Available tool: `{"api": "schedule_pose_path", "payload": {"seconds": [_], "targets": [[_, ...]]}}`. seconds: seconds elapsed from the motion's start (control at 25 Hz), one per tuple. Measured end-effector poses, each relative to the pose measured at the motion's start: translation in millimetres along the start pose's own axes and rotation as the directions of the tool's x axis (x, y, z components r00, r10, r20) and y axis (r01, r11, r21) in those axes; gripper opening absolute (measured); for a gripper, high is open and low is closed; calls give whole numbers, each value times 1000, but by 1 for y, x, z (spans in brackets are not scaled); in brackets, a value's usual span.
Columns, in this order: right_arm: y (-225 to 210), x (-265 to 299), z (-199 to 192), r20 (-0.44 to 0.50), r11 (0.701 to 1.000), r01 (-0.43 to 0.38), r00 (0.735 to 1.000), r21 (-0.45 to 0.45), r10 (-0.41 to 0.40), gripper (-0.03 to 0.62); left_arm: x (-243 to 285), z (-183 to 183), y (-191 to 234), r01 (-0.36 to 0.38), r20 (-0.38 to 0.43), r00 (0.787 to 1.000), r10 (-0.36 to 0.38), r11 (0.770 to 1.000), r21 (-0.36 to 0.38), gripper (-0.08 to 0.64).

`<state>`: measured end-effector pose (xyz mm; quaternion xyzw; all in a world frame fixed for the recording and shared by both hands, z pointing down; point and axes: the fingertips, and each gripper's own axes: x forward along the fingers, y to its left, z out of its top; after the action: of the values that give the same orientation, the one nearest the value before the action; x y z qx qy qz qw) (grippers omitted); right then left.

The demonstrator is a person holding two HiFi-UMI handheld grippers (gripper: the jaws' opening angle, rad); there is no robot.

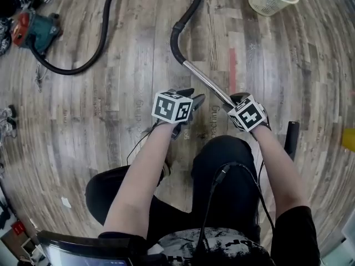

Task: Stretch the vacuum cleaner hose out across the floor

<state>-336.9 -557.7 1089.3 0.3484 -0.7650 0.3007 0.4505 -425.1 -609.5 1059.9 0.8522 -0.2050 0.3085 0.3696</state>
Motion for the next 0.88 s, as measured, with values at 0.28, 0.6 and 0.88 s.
{"api": "schedule_pose_path", "payload": {"seconds": [0.28, 0.6, 0.88], "targets": [[1, -32, -1, -6, 999, 1, 1000, -34, -2, 176, 45, 18, -3, 319, 345, 926, -152, 804, -502, 213], [25, -48, 7, 28, 989, -43, 998, -144, 47, 178, 47, 64, 33, 530, 650, 758, -54, 633, -565, 256], [22, -48, 8, 55, 982, -60, 996, -177, 71, 176, 15, 102, 22, 752, 816, 571, -91, 456, -476, 87]]}}
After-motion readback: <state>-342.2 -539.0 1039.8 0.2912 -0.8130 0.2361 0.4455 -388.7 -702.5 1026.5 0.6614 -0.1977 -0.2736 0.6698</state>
